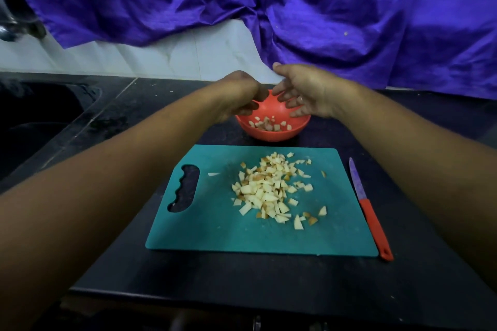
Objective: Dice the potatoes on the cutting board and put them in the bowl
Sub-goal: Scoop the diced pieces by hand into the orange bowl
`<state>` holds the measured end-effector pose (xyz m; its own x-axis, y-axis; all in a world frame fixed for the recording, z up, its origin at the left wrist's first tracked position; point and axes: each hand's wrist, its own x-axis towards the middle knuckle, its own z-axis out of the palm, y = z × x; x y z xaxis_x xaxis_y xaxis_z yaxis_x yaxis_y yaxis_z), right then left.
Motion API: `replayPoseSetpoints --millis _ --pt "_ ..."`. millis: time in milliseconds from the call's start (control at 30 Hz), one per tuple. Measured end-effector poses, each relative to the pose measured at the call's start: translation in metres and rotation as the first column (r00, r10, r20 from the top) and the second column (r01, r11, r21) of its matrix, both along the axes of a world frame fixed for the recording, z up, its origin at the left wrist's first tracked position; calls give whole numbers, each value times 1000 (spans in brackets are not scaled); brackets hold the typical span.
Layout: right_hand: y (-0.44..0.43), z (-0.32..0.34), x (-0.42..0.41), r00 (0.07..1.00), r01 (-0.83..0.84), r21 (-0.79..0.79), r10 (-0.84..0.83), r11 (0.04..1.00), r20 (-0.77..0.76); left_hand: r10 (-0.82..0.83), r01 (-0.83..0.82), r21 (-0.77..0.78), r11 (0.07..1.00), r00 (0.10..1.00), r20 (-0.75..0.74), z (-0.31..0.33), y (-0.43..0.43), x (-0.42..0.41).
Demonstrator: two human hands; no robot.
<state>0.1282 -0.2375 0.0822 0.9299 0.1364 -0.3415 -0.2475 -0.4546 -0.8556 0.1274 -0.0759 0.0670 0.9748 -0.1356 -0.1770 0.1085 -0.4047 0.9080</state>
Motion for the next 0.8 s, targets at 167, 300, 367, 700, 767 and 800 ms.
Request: replayPoseSetpoints --millis 167,300,367,700,767,800 --pt "-30 4 -56 974 -87 -47 95 995 205 -156 151 91 984 987 48 0 29 -55" --pt "-50 -14 -99 955 -283 -244 296 928 19 -305 317 332 889 948 -87 -12 44 -95" --pt "-50 -25 -110 946 -321 -326 317 889 -66 -290 333 397 855 943 -166 -18 43 -106" --pt "3 -53 -129 922 -364 -528 378 768 -86 -217 334 464 821 933 -287 -34 12 -122" --pt "12 -54 -132 932 -344 -476 357 810 -66 -201 306 447 841 943 -267 -36 8 -123" --pt "15 -55 -133 939 -328 -447 338 832 -61 -191 293 436 851 946 -261 -37 8 -123"
